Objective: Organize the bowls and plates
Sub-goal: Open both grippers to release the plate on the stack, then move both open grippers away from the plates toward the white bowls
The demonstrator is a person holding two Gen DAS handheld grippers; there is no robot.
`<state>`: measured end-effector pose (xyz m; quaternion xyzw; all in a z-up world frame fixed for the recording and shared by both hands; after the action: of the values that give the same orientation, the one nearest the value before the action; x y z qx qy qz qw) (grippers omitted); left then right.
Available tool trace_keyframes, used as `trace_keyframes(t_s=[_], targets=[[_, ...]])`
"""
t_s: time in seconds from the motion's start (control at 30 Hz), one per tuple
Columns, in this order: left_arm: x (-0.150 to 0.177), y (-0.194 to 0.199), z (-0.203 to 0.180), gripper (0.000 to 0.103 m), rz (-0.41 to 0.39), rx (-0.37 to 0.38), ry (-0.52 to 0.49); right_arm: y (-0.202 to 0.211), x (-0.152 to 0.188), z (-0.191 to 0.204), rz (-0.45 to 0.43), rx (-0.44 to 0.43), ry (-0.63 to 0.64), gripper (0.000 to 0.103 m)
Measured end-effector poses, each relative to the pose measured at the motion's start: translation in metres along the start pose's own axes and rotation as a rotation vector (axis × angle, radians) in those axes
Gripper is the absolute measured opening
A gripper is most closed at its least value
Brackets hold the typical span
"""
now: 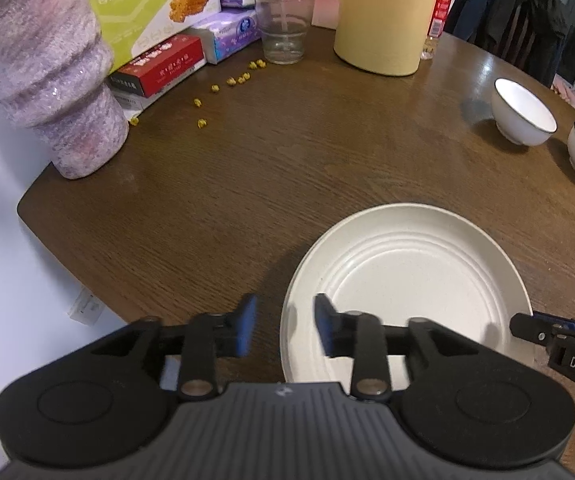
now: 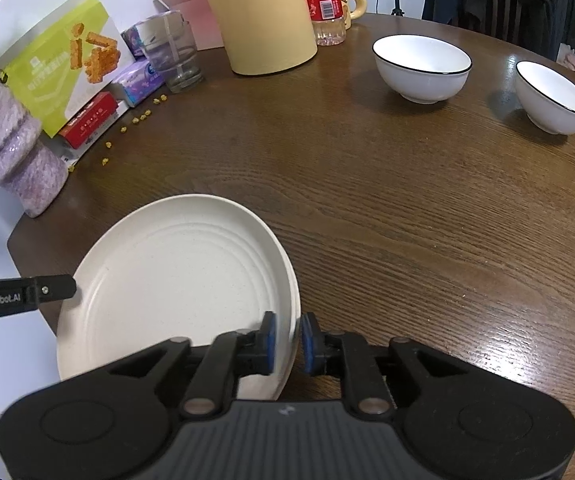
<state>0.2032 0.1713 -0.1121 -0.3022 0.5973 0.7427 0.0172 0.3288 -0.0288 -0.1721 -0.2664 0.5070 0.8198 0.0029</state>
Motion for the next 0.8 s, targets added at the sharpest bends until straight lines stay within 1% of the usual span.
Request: trace_keyframes(t_s=[0.03, 0.1, 0.13, 0.17, 0.2, 0.23, 0.27, 0.3, 0.33, 0.37, 0.43, 0.5, 0.8], targets=[[-0.001, 0.002, 0.0, 0.042, -0.006, 0.002, 0.003, 0.001, 0.0, 0.0, -0.001, -0.004, -0.005, 0.022], [-0.002, 0.006, 0.001, 0.051, -0.018, 0.002, 0.005, 0.003, -0.001, -0.001, -0.005, -0.008, -0.012, 0.034], [-0.003, 0.008, 0.001, 0.059, -0.026, 0.001, 0.005, 0.005, -0.001, -0.001, -0.008, -0.009, -0.016, 0.038], [-0.004, 0.009, 0.001, 0.069, -0.033, -0.002, 0.004, 0.007, -0.002, -0.002, -0.012, -0.009, -0.02, 0.044], [-0.005, 0.012, 0.0, 0.073, -0.042, -0.005, 0.003, 0.009, -0.002, -0.002, -0.018, -0.014, -0.021, 0.052], [-0.006, 0.013, 0.0, 0.083, -0.05, -0.004, 0.002, 0.012, -0.002, -0.002, -0.022, -0.02, -0.021, 0.057], [-0.006, 0.015, 0.0, 0.093, -0.056, -0.001, 0.002, 0.014, -0.003, -0.003, -0.026, -0.024, -0.021, 0.066], [-0.007, 0.017, 0.0, 0.096, -0.065, 0.004, 0.004, 0.016, -0.004, -0.003, -0.03, -0.025, -0.022, 0.075], [-0.007, 0.02, 0.0, 0.101, -0.077, 0.012, 0.005, 0.018, -0.004, -0.003, -0.035, -0.027, -0.022, 0.079], [-0.008, 0.022, -0.001, 0.103, -0.09, 0.02, 0.008, 0.02, -0.004, -0.004, -0.04, -0.029, -0.022, 0.086], [-0.009, 0.026, -0.002, 0.103, -0.101, 0.023, 0.003, 0.025, -0.004, -0.005, -0.045, -0.031, -0.029, 0.091], [-0.01, 0.03, -0.004, 0.103, -0.109, 0.019, -0.005, 0.027, -0.004, -0.006, -0.047, -0.028, -0.038, 0.103], [-0.008, 0.044, -0.012, 0.103, -0.141, 0.044, -0.019, 0.047, 0.001, -0.013, -0.084, -0.002, -0.059, 0.103]])
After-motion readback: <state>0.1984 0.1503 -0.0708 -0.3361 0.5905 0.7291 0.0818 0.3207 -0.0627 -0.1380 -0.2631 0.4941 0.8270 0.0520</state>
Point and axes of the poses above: each gripper's, at about its wrist camera, not at the fingertips, and y roughly against the way its jaws point, z to its left, x to its underside, the point moved 6 cm from there along -y, roughly the way its jaws point, and after that the axes turned 11 degrees about -y, right-handed, at the moved point
